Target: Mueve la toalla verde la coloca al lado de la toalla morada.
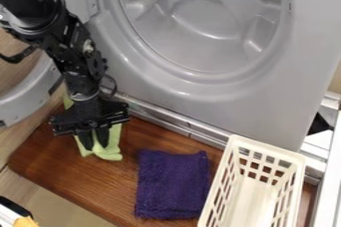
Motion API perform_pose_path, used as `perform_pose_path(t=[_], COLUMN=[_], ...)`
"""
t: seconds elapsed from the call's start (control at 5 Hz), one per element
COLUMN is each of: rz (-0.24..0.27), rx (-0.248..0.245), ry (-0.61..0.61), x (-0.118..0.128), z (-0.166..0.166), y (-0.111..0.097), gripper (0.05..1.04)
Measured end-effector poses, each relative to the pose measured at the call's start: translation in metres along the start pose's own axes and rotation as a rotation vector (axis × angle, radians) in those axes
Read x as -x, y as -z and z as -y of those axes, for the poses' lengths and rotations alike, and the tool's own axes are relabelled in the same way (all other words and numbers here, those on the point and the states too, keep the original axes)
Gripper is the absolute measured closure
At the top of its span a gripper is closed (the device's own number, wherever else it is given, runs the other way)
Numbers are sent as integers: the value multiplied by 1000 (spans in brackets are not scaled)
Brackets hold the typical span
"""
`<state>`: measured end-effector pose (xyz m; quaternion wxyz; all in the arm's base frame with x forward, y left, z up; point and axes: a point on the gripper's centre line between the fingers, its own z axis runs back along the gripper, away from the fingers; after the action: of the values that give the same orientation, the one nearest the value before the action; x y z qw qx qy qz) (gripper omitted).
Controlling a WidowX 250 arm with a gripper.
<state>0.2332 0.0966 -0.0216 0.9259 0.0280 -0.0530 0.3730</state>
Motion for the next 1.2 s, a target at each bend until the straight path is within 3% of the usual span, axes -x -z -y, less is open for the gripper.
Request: perform_pose_path(t=[0.4, 0.6, 0.8, 1.2], rz=[-6, -6, -27, -29], rx=[-8, -6, -18, 15], ry=[67, 95, 110, 153], x=[2, 4, 8, 5], z=[11, 17, 16, 26], y=[-3, -4, -4, -42], gripper=[161, 73, 77, 83])
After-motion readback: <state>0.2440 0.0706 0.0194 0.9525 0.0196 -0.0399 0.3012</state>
